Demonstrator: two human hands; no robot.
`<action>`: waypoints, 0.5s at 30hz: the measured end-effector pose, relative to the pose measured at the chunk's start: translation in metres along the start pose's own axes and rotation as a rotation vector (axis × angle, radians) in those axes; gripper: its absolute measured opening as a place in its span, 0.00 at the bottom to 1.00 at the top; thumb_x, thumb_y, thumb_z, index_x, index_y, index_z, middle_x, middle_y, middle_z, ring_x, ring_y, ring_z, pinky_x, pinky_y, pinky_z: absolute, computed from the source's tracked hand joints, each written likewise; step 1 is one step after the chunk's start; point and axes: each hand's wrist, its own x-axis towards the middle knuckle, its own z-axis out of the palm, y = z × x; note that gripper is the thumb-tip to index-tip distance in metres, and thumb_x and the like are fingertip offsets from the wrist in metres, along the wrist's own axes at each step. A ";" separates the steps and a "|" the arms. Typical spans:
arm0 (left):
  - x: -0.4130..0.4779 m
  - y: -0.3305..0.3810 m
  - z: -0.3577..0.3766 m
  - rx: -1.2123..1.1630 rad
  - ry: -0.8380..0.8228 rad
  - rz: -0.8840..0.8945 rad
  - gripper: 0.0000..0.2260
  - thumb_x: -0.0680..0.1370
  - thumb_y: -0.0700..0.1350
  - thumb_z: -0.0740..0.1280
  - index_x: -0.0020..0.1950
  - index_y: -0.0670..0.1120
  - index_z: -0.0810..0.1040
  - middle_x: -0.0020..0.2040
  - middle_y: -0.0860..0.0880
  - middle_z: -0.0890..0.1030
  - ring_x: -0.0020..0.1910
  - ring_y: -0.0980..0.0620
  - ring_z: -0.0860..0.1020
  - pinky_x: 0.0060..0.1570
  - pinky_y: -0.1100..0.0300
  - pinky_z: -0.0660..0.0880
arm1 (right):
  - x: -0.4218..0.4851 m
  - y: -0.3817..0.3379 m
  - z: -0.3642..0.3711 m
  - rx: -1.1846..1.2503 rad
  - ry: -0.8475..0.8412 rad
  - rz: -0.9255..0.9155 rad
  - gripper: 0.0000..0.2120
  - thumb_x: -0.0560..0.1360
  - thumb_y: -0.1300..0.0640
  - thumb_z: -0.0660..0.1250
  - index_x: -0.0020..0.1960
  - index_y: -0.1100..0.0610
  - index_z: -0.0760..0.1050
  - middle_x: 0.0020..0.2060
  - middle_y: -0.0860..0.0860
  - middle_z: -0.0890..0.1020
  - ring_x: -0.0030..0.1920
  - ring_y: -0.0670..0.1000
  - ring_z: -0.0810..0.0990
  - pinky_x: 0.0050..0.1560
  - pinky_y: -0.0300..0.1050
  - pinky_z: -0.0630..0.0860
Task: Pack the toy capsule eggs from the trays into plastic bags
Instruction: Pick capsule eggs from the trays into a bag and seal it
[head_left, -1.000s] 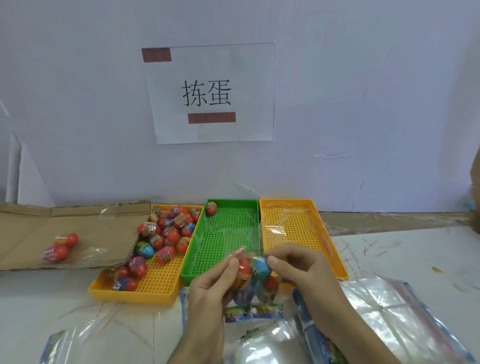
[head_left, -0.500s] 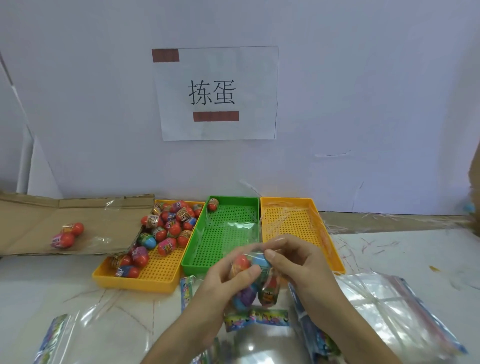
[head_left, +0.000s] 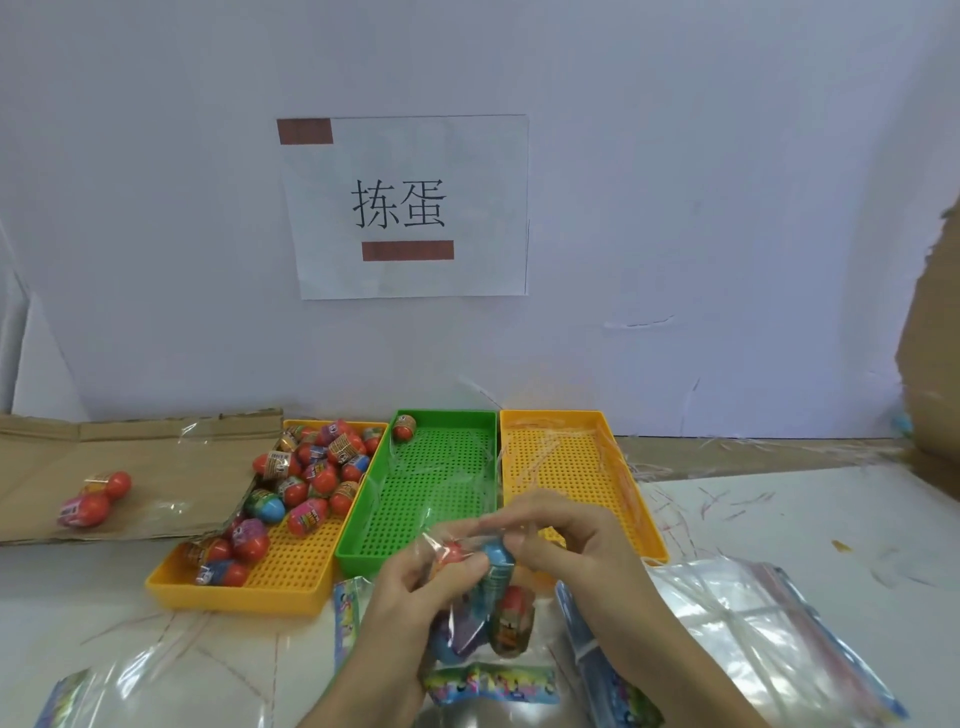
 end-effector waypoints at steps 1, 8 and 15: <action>0.001 0.000 0.000 -0.022 0.015 -0.026 0.14 0.64 0.38 0.80 0.48 0.47 0.88 0.48 0.36 0.86 0.46 0.39 0.86 0.43 0.49 0.83 | 0.000 0.000 0.002 -0.017 0.000 -0.006 0.12 0.77 0.67 0.70 0.46 0.53 0.88 0.46 0.49 0.82 0.50 0.49 0.80 0.46 0.39 0.79; 0.005 0.002 -0.004 -0.224 0.084 -0.132 0.06 0.66 0.35 0.68 0.38 0.43 0.82 0.42 0.38 0.85 0.35 0.42 0.85 0.29 0.48 0.82 | -0.001 0.003 0.006 -0.102 0.069 -0.117 0.13 0.74 0.66 0.67 0.40 0.53 0.87 0.48 0.48 0.86 0.55 0.50 0.82 0.55 0.49 0.78; 0.009 0.001 -0.008 -0.283 0.042 -0.178 0.09 0.68 0.34 0.66 0.29 0.45 0.78 0.38 0.41 0.81 0.36 0.42 0.82 0.29 0.53 0.82 | -0.004 0.003 0.004 -0.087 0.043 -0.112 0.26 0.66 0.60 0.72 0.60 0.40 0.79 0.58 0.44 0.80 0.57 0.49 0.78 0.50 0.47 0.77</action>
